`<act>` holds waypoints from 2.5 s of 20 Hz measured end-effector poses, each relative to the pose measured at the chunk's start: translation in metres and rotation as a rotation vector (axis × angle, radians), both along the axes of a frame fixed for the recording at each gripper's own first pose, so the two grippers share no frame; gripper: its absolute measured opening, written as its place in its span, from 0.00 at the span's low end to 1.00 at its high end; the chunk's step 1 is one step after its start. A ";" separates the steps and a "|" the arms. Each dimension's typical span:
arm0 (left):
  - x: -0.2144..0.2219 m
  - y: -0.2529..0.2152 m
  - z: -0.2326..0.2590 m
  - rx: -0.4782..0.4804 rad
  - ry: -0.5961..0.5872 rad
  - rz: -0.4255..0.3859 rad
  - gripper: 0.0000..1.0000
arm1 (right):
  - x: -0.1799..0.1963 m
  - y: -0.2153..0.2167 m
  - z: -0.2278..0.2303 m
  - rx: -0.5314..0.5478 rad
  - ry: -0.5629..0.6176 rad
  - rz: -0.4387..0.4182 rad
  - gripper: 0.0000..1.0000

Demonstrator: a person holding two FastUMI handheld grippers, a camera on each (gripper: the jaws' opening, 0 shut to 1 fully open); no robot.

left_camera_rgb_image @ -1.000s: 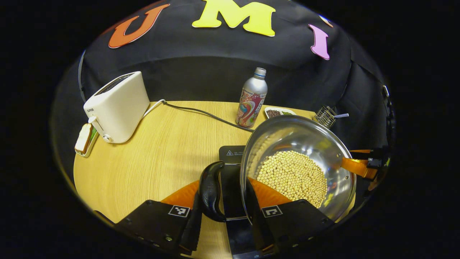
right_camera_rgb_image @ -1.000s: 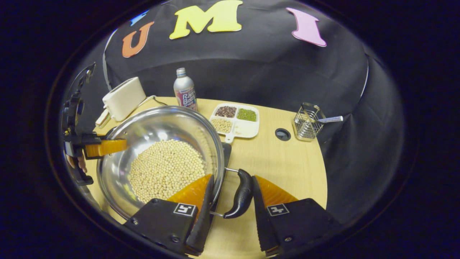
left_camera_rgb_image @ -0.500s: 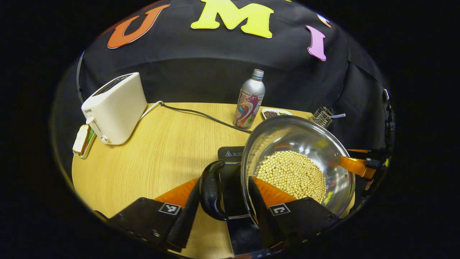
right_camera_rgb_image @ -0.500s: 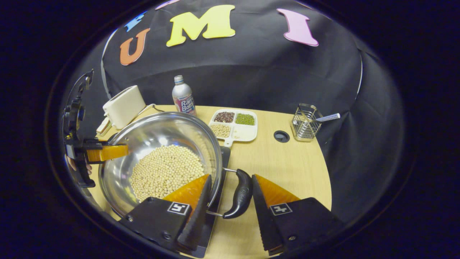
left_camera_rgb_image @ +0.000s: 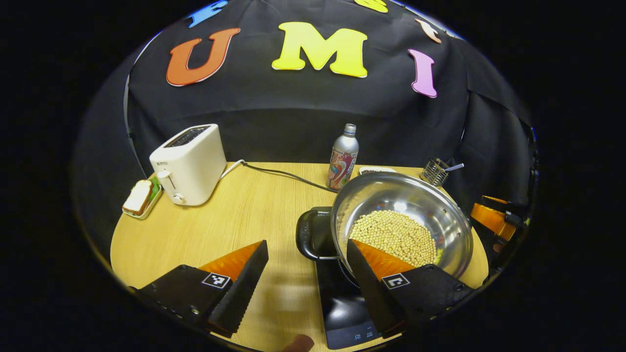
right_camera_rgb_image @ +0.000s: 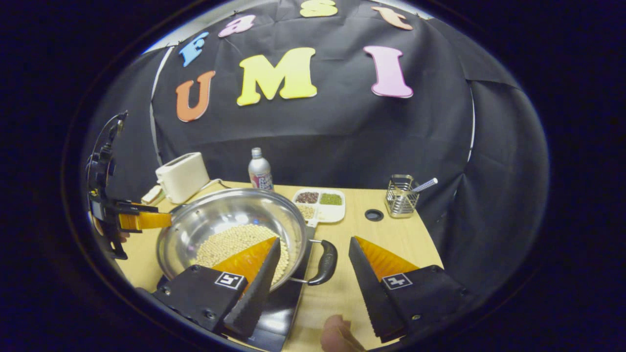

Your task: First push the handle of the pot to place it horizontally, then grasp the pot with both hands and set it on the induction cooktop.

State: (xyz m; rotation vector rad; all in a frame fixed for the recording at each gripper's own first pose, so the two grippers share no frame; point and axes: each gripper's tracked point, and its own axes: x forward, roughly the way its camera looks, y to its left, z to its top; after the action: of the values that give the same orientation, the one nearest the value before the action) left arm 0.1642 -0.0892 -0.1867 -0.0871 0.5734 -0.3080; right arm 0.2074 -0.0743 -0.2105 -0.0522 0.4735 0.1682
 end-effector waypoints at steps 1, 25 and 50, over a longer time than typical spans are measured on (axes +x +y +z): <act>-0.008 0.003 0.010 0.008 -0.033 0.007 0.96 | -0.006 -0.002 0.011 -0.012 -0.039 -0.005 0.88; -0.241 0.100 0.233 0.015 -0.602 0.247 0.96 | -0.252 -0.002 0.213 0.132 -0.469 -0.102 1.00; -0.323 0.095 0.231 -0.047 -0.677 0.205 0.95 | -0.350 -0.045 0.230 0.068 -0.581 -0.221 1.00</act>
State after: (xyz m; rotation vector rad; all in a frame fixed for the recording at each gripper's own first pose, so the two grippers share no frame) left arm -0.1586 0.0059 0.0440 -0.0801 -0.1147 -0.1355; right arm -0.1425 -0.1196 0.0197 0.0187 -0.1081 -0.0516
